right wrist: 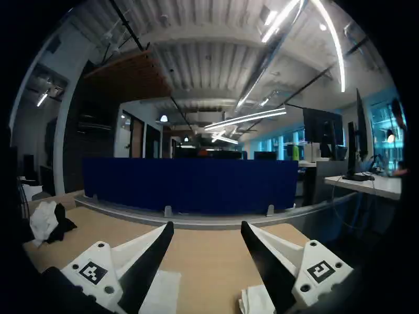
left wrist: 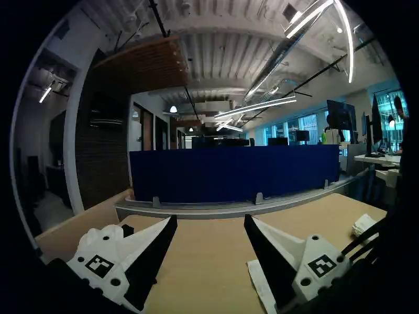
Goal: Fold towel
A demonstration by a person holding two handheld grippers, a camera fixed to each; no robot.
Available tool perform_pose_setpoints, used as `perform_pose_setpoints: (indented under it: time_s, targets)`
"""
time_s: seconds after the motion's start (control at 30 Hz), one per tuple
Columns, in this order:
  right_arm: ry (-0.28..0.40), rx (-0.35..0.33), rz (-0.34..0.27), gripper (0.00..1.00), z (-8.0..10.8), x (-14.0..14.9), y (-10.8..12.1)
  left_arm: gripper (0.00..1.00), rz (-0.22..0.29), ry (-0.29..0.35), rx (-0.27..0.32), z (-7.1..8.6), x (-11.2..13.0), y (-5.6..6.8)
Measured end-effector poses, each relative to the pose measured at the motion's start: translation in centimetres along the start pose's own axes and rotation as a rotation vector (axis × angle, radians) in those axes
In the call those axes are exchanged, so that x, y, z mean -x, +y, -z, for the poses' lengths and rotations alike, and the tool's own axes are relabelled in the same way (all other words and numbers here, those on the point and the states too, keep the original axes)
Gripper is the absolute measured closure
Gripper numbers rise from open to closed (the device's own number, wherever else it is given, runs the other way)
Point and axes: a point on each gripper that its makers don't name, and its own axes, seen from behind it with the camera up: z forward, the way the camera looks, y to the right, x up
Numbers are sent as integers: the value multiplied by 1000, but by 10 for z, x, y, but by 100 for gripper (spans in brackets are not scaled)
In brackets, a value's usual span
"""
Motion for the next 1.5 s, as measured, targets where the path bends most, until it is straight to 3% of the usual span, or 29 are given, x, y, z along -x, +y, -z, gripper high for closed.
perform_pose_setpoints:
  time_s: [0.2,0.43,0.6,0.9,1.5]
  targets:
    - [-68,-122,25,1,4,9,-44,5,-46,-82,102,1,12,27]
    - [-254,-309,77,1,12,37,-80,5,-112,-198,288,12,34,65]
    - [-359,-391,124,1,20,56,-95,5,-134,-274,395,22,53,86]
    - [-424,-431,182,1,25,85,-106,5,-139,-338,456,25,83,104]
    - [-583,-437,192,0,45,181,-95,5,-157,-547,532,43,189,126]
